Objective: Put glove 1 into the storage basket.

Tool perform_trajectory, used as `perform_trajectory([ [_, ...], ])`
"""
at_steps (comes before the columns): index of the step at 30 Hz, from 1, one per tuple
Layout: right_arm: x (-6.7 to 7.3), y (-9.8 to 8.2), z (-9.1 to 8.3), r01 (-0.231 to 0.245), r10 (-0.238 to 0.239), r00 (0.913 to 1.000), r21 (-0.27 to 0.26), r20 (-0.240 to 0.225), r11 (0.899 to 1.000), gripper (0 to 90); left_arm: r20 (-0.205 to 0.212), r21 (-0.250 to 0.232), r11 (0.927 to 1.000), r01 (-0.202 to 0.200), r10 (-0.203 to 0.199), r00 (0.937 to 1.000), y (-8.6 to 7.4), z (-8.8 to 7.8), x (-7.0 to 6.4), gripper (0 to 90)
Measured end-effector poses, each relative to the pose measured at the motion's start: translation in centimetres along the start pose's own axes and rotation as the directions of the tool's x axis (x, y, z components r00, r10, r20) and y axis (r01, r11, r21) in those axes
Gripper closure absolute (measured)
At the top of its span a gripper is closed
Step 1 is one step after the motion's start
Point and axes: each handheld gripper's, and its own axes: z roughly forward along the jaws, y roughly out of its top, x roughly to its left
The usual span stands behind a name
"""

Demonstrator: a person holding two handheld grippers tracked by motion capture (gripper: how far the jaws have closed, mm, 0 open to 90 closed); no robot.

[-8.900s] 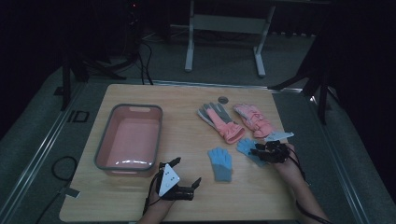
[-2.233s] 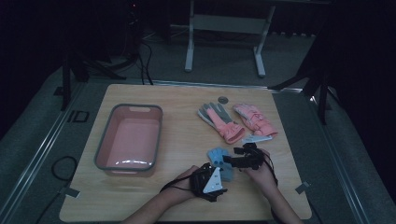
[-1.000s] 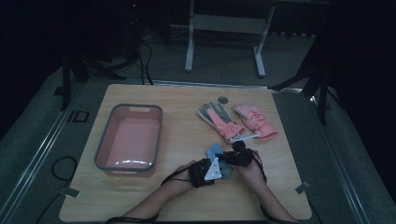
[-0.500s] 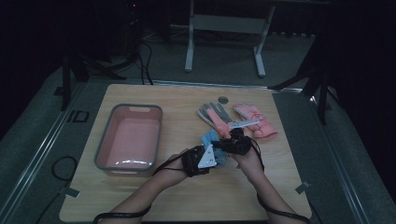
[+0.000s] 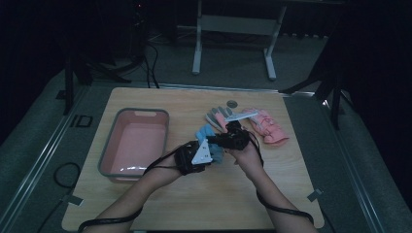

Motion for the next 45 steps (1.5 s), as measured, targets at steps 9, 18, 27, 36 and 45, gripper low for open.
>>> perform_trajectory([
  [9,1.5,2.6,1.7,0.031,-0.031,0.9991,0.007,-0.031,0.999,79.5,-0.036,0.021,0.9994,0.029,-0.028,0.9990,-1.1,-2.1,1.4,78.6],
  [18,4.3,6.0,4.5,0.094,-0.092,0.9937,0.021,-0.064,0.995,79.5,-0.077,0.039,0.9971,0.066,-0.062,0.9951,-3.2,-5.2,3.0,78.6],
  [27,6.4,7.9,7.2,0.113,-0.109,0.9892,0.032,-0.098,0.993,79.5,-0.113,0.066,0.9918,0.110,-0.102,0.9883,-5.6,-7.7,3.9,78.6],
  [36,8.9,9.3,11.9,0.133,-0.123,0.9806,0.057,-0.152,0.989,79.4,-0.152,0.106,0.9793,0.172,-0.155,0.9762,-9.4,-10.2,4.7,78.7],
  [45,10.5,9.6,15.9,0.143,-0.125,0.9717,0.079,-0.201,0.987,79.5,-0.151,0.145,0.9654,0.217,-0.195,0.9691,-12.6,-11.3,5.3,78.7],
])
